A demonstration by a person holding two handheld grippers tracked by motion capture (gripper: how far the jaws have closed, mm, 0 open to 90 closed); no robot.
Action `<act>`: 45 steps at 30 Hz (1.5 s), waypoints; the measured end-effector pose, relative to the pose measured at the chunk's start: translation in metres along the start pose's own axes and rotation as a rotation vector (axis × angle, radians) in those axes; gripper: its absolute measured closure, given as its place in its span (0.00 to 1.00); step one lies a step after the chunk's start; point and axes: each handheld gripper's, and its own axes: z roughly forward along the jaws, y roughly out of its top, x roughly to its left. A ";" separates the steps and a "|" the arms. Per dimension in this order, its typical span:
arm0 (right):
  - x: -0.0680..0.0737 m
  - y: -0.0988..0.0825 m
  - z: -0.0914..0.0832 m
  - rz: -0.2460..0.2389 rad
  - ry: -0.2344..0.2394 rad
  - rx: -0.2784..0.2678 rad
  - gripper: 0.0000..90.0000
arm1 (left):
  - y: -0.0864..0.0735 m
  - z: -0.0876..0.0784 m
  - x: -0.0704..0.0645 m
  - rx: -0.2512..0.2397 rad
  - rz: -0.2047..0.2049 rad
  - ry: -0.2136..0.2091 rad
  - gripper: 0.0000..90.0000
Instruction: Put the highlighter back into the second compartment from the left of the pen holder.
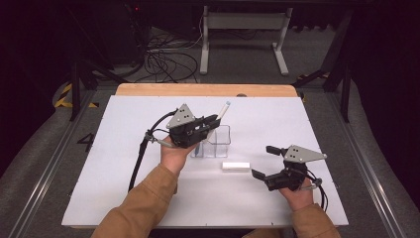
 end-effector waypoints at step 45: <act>0.002 0.002 0.000 -0.013 0.004 -0.004 0.01 | 0.002 -0.046 -0.003 0.042 0.037 0.006 0.20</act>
